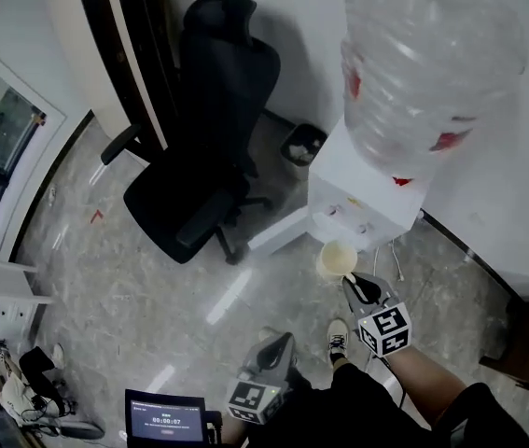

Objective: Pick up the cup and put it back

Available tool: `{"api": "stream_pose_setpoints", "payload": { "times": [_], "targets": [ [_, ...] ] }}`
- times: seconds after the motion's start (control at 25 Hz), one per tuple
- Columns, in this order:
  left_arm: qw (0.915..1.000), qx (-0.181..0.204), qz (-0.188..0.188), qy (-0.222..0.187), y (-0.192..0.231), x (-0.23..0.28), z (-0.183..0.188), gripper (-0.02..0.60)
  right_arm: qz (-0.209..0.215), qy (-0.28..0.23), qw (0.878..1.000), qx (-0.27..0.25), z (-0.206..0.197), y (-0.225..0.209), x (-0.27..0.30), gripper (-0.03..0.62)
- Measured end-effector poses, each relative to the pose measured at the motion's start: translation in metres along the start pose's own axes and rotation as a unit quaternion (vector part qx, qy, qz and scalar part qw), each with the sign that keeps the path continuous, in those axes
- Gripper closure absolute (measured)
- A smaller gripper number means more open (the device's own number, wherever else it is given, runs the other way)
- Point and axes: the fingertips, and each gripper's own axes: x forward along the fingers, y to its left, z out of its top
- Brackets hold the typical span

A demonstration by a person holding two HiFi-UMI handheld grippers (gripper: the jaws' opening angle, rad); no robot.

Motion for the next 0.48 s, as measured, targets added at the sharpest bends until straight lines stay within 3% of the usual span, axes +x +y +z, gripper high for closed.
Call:
{"api": "stream_pose_setpoints", "payload": {
  "times": [0.2,0.48],
  "targets": [
    [0.9979,0.020,0.033,-0.051,-0.029,-0.011,0.057,0.577,0.030,-0.050,0.998,-0.027,0.061,0.022,-0.054,0.543],
    [0.9946,0.026,0.047,-0.089,-0.057,-0.033,0.105,0.577,0.068,-0.103,0.991,-0.043,0.098,0.054,-0.110,0.543]
  ]
}}
